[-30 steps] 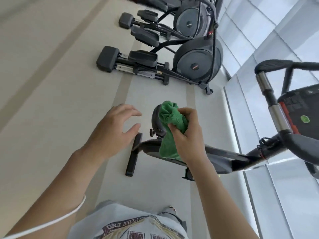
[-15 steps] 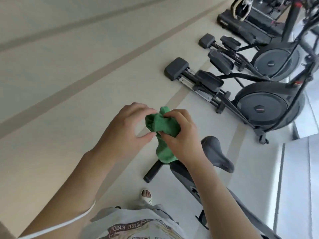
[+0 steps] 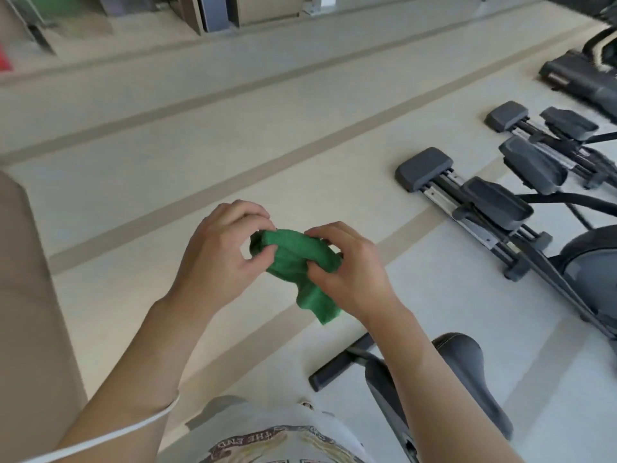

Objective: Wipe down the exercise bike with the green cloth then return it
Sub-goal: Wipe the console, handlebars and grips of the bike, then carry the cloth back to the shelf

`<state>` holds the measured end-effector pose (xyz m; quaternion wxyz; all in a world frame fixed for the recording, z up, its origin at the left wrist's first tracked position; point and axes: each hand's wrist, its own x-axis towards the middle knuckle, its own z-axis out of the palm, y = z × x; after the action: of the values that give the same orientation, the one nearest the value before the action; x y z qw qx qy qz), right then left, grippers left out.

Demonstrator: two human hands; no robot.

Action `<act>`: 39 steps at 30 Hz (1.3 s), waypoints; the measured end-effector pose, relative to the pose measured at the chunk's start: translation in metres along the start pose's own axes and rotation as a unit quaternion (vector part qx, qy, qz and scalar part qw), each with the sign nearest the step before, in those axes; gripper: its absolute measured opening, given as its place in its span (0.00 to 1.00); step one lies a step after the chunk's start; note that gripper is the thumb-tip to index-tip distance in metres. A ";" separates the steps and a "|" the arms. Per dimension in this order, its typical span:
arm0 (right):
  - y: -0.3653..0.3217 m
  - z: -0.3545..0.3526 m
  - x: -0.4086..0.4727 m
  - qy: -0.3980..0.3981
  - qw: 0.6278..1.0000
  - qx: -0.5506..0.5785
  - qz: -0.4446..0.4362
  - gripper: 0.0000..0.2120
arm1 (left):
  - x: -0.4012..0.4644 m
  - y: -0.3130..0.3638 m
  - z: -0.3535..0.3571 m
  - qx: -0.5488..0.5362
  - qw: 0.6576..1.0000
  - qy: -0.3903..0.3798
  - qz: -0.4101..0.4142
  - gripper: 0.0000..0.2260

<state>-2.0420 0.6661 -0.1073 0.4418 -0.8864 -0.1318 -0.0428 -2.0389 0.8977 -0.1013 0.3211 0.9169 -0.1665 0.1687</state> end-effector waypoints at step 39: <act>-0.125 0.204 0.220 0.038 0.999 -0.011 0.012 0.18 | -0.006 -0.304 -0.200 -0.024 0.979 0.080 -0.185 0.14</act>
<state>-1.8731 0.9430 -0.0918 0.4376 -0.8902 -0.1038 -0.0724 -1.9589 1.2519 -0.1183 0.3814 0.9072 0.0278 0.1753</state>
